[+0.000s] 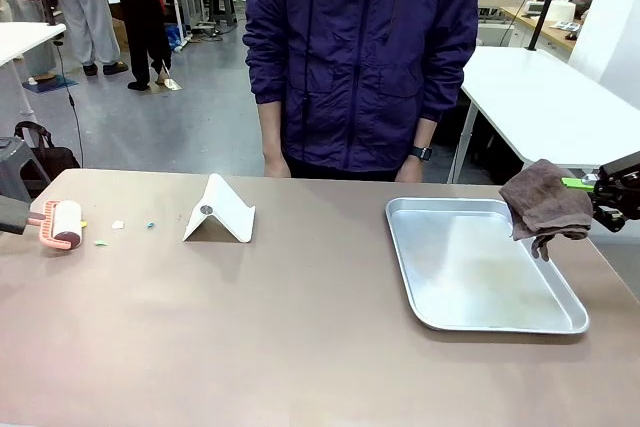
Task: Clean the surface of the table.
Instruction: Clean the area not pointed to by the person.
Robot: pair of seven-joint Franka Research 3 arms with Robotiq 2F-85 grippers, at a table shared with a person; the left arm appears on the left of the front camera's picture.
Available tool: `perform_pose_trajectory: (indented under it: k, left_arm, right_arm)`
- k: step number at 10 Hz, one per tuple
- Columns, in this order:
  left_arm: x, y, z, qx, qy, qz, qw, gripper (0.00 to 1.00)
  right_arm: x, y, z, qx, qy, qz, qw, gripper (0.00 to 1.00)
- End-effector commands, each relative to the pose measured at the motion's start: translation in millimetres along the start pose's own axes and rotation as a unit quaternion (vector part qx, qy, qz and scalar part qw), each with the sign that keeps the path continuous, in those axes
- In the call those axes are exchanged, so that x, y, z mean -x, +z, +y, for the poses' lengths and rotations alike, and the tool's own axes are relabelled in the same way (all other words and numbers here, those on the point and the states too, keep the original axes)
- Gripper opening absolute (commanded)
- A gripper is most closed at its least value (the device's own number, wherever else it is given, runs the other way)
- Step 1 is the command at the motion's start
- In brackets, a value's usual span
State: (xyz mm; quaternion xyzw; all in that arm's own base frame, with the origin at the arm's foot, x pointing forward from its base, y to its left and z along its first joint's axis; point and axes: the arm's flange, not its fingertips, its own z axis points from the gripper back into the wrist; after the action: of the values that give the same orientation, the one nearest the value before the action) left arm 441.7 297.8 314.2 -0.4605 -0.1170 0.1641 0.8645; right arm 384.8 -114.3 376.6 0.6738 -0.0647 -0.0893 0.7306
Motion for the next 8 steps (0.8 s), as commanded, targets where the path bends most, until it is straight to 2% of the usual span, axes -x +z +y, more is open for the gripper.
perform_pose_trajectory:
  k: [1,4,8]
  left_arm:
    - [-3.7,-22.9,9.5,-0.032,0.017,0.015,0.999,0.22]
    - [-18.1,-46.0,-14.0,-0.036,0.008,0.038,0.999,0.22]
    - [-29.5,-96.0,-56.8,-0.052,-0.035,0.071,0.995,0.22]
  right_arm:
    - [-2.6,0.4,5.8,-0.003,-0.003,0.007,1.0,0.09]
    - [-2.6,0.4,5.8,-0.003,-0.003,0.007,1.0,0.09]
    - [-2.6,0.4,5.8,-0.003,-0.003,0.007,1.0,0.09]
